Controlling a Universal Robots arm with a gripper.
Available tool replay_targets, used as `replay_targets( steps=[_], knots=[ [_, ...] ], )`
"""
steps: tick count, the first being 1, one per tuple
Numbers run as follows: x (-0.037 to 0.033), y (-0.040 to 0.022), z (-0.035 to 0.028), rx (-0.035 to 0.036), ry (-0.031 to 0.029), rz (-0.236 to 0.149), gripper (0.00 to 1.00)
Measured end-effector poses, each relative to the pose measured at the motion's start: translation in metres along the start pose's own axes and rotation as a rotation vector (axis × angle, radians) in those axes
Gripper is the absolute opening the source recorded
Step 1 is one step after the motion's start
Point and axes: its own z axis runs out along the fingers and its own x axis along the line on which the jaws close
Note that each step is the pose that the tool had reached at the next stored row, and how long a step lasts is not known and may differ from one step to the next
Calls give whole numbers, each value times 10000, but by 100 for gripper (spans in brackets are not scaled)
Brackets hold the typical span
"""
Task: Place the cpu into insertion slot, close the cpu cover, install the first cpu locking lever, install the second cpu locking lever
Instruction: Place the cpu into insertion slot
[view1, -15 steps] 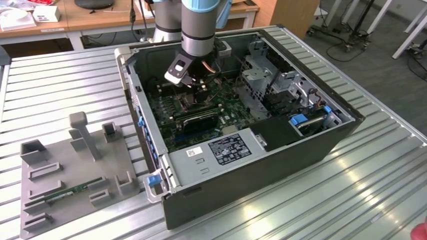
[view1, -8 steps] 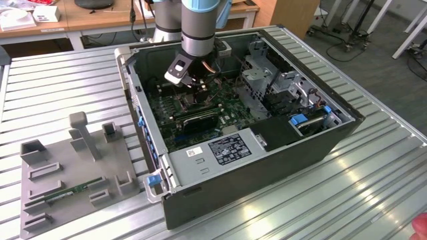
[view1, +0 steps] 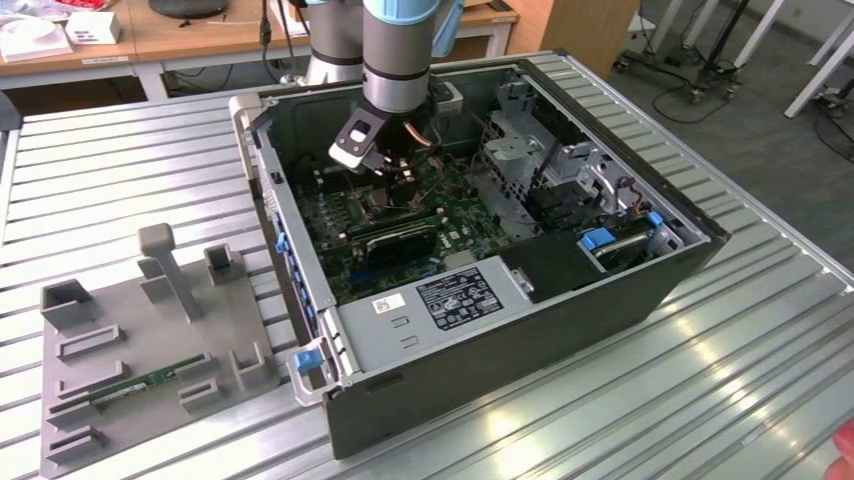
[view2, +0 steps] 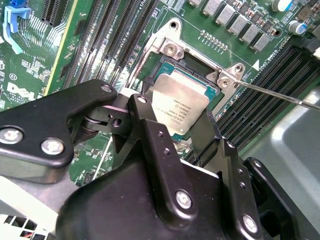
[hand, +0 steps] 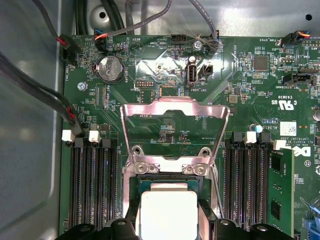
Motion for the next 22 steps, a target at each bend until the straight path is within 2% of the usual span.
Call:
replay_targets(
  steps=[7, 14, 22],
  knots=[
    [0, 0, 0, -1, 1, 21, 54],
    [2, 1, -31, -2, 2, 27, 54],
    [1, 0, -29, -8, -3, 210, 54]
  ],
)
